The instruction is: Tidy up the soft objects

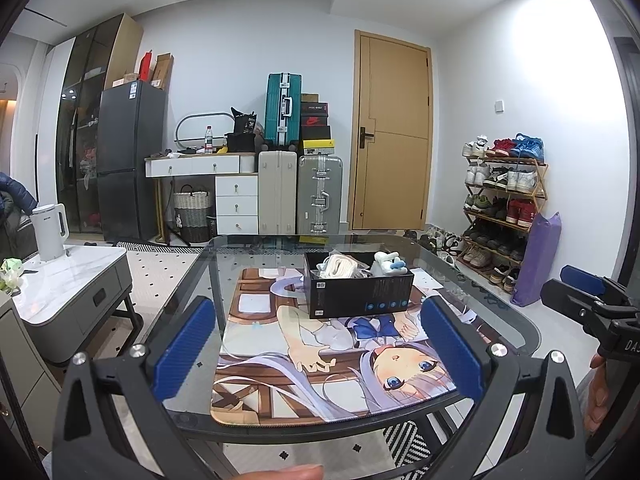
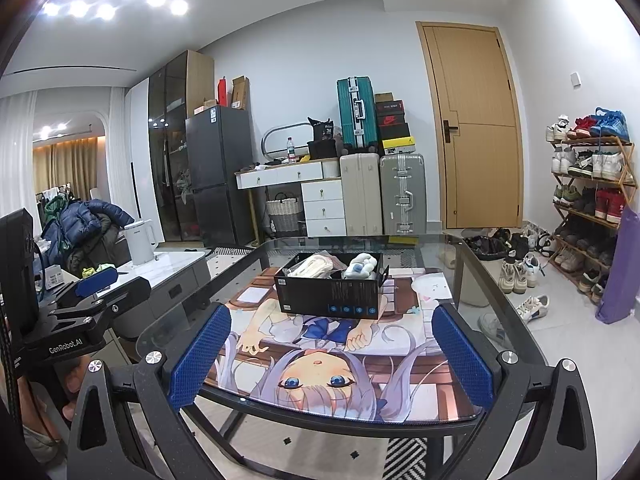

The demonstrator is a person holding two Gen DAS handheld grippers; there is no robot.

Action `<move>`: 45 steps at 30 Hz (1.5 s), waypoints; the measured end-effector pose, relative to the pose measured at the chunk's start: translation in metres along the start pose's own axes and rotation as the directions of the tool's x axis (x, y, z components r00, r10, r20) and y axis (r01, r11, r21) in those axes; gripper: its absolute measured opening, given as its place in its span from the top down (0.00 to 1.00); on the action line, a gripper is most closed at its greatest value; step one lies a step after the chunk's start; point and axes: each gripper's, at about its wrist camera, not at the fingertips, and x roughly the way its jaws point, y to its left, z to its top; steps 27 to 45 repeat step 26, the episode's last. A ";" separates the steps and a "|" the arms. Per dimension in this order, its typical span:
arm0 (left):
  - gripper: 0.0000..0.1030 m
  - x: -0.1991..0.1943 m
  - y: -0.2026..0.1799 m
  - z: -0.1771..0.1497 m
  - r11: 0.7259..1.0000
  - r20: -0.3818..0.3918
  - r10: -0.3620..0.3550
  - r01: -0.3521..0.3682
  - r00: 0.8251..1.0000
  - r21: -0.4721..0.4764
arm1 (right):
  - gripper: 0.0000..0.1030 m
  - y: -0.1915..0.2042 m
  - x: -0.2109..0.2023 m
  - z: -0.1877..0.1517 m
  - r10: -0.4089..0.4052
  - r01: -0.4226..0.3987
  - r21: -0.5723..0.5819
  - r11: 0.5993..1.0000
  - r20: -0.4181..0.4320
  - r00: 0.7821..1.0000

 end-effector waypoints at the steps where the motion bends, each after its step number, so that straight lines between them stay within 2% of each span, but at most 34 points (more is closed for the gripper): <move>1: 0.00 0.000 0.000 0.000 1.000 0.000 0.000 0.000 1.000 0.000 | 0.01 0.000 0.000 0.000 0.000 0.000 0.000 1.000 -0.001 1.000; 45: 0.00 0.002 0.005 0.000 1.000 -0.001 -0.017 0.017 1.000 0.001 | 0.01 0.003 0.004 -0.007 0.011 -0.011 0.000 1.000 -0.019 1.000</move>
